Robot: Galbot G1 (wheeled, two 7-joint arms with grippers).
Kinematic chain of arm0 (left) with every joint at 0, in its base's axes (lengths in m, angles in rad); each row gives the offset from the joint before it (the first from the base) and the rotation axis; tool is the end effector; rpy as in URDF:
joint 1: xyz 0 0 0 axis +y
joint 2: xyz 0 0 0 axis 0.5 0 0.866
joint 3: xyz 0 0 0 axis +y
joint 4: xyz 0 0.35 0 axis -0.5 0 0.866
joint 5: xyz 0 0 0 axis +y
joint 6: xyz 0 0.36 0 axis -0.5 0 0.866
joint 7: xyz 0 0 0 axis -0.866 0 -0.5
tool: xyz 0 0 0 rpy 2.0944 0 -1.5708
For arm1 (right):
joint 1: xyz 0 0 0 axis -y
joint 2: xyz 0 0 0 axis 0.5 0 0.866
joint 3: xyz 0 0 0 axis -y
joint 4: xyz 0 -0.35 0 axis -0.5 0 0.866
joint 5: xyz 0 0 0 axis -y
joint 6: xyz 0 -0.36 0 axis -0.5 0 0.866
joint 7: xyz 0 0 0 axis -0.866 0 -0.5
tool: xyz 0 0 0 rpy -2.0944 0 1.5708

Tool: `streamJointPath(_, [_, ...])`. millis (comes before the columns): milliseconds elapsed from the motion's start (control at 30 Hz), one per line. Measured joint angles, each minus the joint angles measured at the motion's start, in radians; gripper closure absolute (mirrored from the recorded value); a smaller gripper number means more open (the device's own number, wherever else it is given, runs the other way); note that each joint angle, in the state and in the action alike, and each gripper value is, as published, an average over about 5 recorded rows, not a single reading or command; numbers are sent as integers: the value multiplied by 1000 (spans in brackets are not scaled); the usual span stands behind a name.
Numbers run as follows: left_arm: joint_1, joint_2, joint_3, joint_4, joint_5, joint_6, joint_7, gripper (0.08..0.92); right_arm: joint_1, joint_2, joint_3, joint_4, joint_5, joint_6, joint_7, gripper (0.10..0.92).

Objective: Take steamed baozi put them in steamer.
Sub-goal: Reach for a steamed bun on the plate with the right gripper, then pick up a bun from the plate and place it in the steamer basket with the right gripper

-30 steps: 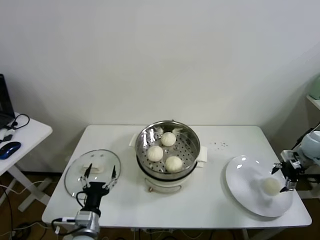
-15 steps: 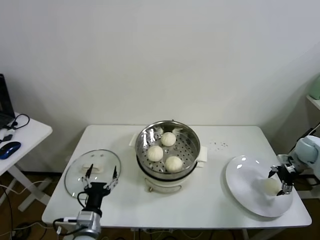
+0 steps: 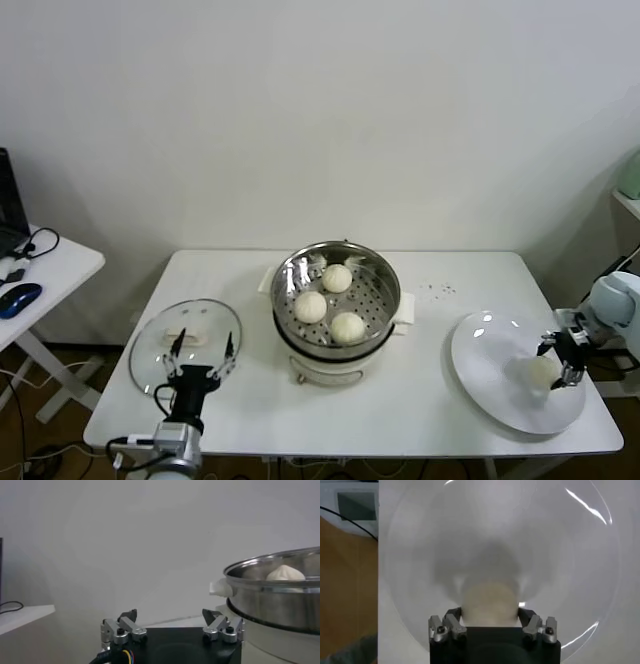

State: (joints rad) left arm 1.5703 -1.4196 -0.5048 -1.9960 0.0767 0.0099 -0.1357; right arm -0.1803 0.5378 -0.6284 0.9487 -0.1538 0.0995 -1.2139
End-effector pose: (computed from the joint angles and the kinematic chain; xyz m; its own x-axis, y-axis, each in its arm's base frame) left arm 0.1841 0.0243 -0.3372 -0.9947 -0.0557 0.0860 -0.0365 0.9770 0.2099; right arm 0.4706 -0.3439 -0.2434 0.0004 -0.0462 0.9989 -0.9992 0.0398 0.0022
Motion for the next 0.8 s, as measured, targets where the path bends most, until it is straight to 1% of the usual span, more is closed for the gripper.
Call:
streamJointPath(200, [1, 0, 0, -1, 1, 0, -3, 177, 10, -3, -9, -2, 4, -1, -3, 320])
streamJointPath(467, [4, 0, -1, -7, 1, 0, -3, 177, 50, -2, -39, 1, 43, -11, -7, 321])
streamJointPath(633, [3, 1, 3, -10, 2, 2, -4, 177, 134, 8, -106, -3, 124, -35, -14, 321])
streamJointPath(800, [4, -2, 12, -16, 3, 5, -6, 177, 292, 36, -234, -13, 265, -80, -13, 321])
